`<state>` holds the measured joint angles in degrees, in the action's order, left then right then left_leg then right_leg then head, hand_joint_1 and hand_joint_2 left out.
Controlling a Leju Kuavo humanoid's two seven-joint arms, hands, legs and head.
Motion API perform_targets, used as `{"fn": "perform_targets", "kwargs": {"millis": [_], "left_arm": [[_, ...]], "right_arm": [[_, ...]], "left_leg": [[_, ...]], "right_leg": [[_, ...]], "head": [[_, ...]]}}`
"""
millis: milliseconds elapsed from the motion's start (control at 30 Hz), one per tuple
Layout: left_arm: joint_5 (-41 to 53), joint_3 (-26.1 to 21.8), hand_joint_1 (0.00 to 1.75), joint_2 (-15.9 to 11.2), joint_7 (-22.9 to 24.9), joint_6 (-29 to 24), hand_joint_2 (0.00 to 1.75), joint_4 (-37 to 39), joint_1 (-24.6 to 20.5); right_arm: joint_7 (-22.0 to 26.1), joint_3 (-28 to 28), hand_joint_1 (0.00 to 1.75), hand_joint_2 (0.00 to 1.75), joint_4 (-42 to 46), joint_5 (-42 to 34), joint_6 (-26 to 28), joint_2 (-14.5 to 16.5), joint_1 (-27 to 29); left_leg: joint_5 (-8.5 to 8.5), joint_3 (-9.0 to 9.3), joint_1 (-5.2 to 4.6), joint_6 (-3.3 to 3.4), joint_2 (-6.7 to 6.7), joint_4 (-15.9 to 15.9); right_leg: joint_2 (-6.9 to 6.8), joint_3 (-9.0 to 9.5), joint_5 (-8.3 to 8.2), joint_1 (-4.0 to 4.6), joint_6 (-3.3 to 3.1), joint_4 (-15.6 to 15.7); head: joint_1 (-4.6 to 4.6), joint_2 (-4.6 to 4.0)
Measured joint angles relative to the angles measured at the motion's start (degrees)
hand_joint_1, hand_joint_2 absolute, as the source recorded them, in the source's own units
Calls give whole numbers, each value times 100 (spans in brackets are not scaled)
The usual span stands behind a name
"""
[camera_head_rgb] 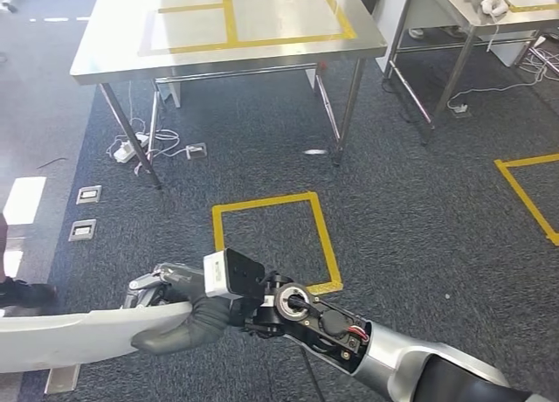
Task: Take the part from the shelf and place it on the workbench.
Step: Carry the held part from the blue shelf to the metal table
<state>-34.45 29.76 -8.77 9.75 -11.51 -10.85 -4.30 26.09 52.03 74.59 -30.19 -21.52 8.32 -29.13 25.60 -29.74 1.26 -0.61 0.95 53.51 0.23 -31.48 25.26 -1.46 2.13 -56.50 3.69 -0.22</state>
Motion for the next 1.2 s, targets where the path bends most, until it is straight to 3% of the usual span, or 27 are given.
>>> {"fn": "perform_targets", "kwargs": {"millis": [133, 200, 267, 333, 367, 400, 467, 533, 567, 633, 700, 767, 833, 867, 900, 933, 1000, 1033, 1100, 1200], "left_arm": [[-1, 3, 0, -9, 3, 2, 175, 1, -4], [-1, 3, 0, -9, 4, 2, 175, 1, -6], [0, 4, 0, -8, 4, 2, 175, 0, -14], [0, 6, 0, -8, 4, 2, 175, 1, -11], [0, 7, 0, -7, 4, 2, 175, 1, -1], [0, 7, 0, -7, 4, 2, 175, 1, 9], [0, 8, 0, -11, 4, 2, 175, 1, 18], [0, 12, 0, -30, 2, 2, 175, 0, 5], [0, 14, 0, -38, 1, 2, 175, 0, -3], [0, 17, 0, -46, -2, 2, 175, 0, -13], [0, 19, 0, -47, -2, 2, 175, 1, 2], [0, 20, 0, -43, -2, 2, 175, 1, 10], [-1, 22, 0, -39, -3, 2, 175, 1, 3], [-4, 22, 0, -37, -3, 2, 175, 1, 3], [-8, 24, 0, -32, -3, 2, 175, 1, 7], [-10, 24, 0, -24, -3, 2, 175, 1, 11], [-7, 26, 0, -9, -2, 2, 175, 1, 15], [-3, 27, 0, -6, -2, 2, 175, 0, 9], [1, 30, 0, -6, -3, 2, 175, 1, -3], [-3, 32, 0, -6, -3, 2, 175, 1, -7]], "right_arm": [[-3, 0, 175, 175, -10, -1, 2, 5, 9], [0, -1, 175, 175, -10, -2, 2, 12, 3], [2, -1, 175, 175, -10, -3, 2, 15, 2], [0, 0, 175, 175, -17, -4, 2, 15, 7], [-2, 1, 175, 175, -22, -4, 2, 15, 9], [-3, 1, 175, 175, -27, -4, 2, 15, 11], [-4, 1, 175, 175, -31, -4, 2, 15, 9], [-4, 1, 175, 175, -32, -4, 3, 16, 6], [-4, 1, 175, 175, -33, -4, 4, 16, 6], [-4, 1, 175, 175, -34, -4, 5, 17, 5], [-3, 1, 175, 175, -33, -4, 4, 21, 4], [3, -3, 175, 175, -32, -6, 6, 25, 4], [13, -5, 175, 175, -36, -1, 9, 23, 21], [16, -5, 175, 175, -38, 12, 10, 22, 37], [20, -5, 175, 175, -40, 27, 13, 20, 50], [25, -6, 175, 175, -40, 37, 14, 20, 57], [33, -11, 175, 175, -42, 0, 6, 18, 61], [36, -17, 175, 175, -42, -41, -3, 17, 60], [42, -33, 175, 175, -43, -116, -26, 12, 70], [48, -66, 175, 175, -42, -164, -60, 12, 91]], "left_leg": [[21, -42, -2, -122, 4, 43], [146, -131, 4, -163, -31, 246], [397, -442, 3, -182, -57, 809], [636, -902, 1, -186, -58, 1575], [638, -1063, -3, -175, -58, 1794], [525, -1109, -10, -153, -58, 1782], [52, -847, -43, -70, -61, 1087], [-239, -517, -99, 21, -85, 340], [-273, -437, -126, 51, -96, 155], [-239, -412, -151, 79, -103, 84], [-233, -340, -112, 112, -108, 19], [-217, -250, -72, 153, -116, -37], [-177, -200, -72, 180, -115, -39], [-155, -173, -71, 179, -112, -37], [-129, -139, -70, 172, -108, -35], [-97, -94, -68, 159, -102, -32], [-14, 7, -67, 115, -89, -22], [25, 34, -75, 84, -80, -4], [58, 31, -90, 22, -71, 16], [119, -2, -80, -61, -79, 76]], "right_leg": [[41, 79, 41, 22, -134, 132], [30, 113, 42, 7, -198, 162], [8, 124, 52, 20, -243, 173], [-10, 127, 71, 55, -285, 172], [-12, 136, 82, 76, -305, 171], [-9, 152, 95, 96, -322, 171], [0, 200, 127, 125, -337, 173], [3, 223, 164, 151, -318, 175], [2, 222, 179, 154, -298, 177], [1, 229, 203, 148, -248, 194], [0, 209, 276, 146, -188, 117], [1, -37, 533, 138, -125, -414], [1, -489, 855, 126, -79, -1272], [1, -671, 907, 117, -65, -1558], [0, -749, 832, 108, -55, -1617], [-1, -703, 634, 98, -50, -1424], [0, -377, 127, 87, -56, -608], [3, -203, -16, 85, -74, -232], [19, -47, -48, 101, -142, 75], [36, -3, -31, 99, -250, 135]], "head": [[-42, 0], [-82, 0], [-127, 1], [-142, 1], [-143, 1], [-144, 1], [-148, 0], [-149, 0], [-149, 0], [-149, 0], [-140, 0], [-114, 0], [-93, 0], [-84, 0], [-75, 0], [-65, 0], [-50, 0], [-48, 1], [-54, 1], [-72, 0]]}}
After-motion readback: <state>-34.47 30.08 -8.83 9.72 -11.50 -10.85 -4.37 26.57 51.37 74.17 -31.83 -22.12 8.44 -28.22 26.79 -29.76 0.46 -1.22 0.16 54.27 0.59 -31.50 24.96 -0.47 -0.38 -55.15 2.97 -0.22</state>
